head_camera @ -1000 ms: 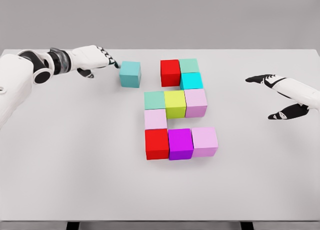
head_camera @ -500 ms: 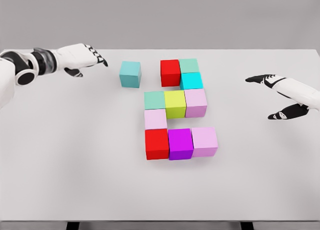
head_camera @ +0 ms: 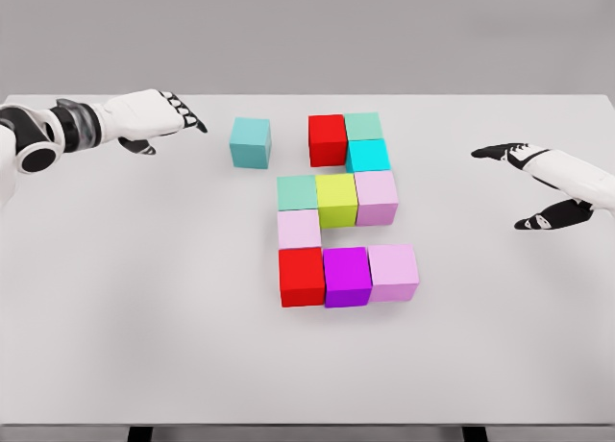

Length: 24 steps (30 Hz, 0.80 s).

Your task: Assemble the squares on the desktop into the number 2

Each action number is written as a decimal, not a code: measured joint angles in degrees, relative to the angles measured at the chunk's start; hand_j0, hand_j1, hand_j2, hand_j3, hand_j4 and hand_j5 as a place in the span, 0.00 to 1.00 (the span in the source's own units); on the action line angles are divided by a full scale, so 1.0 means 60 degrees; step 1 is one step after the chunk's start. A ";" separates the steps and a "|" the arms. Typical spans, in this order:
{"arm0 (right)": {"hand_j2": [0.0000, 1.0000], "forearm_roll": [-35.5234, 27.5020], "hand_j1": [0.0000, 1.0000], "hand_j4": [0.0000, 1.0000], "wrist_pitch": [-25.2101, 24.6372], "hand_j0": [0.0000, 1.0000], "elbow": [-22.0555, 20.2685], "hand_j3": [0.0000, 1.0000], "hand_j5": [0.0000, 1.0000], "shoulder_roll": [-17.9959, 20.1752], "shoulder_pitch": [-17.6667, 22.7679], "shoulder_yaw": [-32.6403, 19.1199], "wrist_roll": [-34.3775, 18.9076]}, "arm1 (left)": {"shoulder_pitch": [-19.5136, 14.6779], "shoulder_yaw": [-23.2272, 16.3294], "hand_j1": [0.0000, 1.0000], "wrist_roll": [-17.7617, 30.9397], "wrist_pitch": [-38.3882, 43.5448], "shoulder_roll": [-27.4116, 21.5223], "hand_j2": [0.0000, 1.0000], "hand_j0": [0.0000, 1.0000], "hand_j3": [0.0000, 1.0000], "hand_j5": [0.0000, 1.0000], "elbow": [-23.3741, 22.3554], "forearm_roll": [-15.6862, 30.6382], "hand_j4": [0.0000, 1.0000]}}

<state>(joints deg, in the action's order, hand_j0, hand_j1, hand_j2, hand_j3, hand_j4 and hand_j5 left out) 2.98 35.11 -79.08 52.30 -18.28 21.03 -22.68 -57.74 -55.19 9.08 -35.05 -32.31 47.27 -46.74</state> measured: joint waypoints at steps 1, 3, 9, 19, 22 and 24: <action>1.00 0.0000 1.00 1.00 0.0000 1.00 0.0000 1.00 1.00 0.0000 0.0000 0.0000 -0.0001 | 0.0000 -0.0002 0.87 0.0000 0.0000 -0.0004 0.87 0.87 0.87 0.87 0.0009 0.0004 0.87; 1.00 0.0000 1.00 1.00 0.0000 1.00 0.0000 1.00 1.00 0.0000 0.0000 0.0000 -0.0003 | 0.0000 -0.0005 0.87 0.0000 0.0000 -0.0010 0.87 0.87 0.87 0.87 0.0020 0.0009 0.87; 1.00 0.0000 1.00 1.00 0.0000 1.00 0.0000 1.00 1.00 0.0000 0.0000 0.0000 0.0000 | 0.0103 -0.0038 0.87 0.0008 0.0000 0.0023 0.87 0.87 0.87 0.87 0.0030 0.0001 0.87; 1.00 -0.0013 1.00 1.00 0.0000 1.00 0.0000 1.00 1.00 0.0000 0.0000 0.0000 0.0009 | 0.0132 -0.0061 0.87 0.0014 0.0000 0.0127 0.87 0.87 0.87 0.87 0.0151 -0.0015 0.87; 1.00 -0.0014 1.00 1.00 0.0000 1.00 0.0000 1.00 1.00 0.0000 0.0000 0.0000 0.0010 | 0.0146 -0.0064 0.87 0.0023 0.0000 0.0148 0.87 0.87 0.87 0.87 0.0224 -0.0014 0.87; 1.00 -0.0014 1.00 1.00 0.0000 1.00 0.0000 1.00 1.00 0.0000 0.0000 0.0000 0.0010 | 0.0146 -0.0064 0.87 0.0026 0.0000 0.0154 0.87 0.87 0.87 0.87 0.0244 -0.0014 0.87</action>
<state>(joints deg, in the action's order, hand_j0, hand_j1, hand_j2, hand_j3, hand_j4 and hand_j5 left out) 2.90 35.11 -79.08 52.30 -18.28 21.03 -22.62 -56.87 -55.58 9.24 -35.05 -31.39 48.73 -46.83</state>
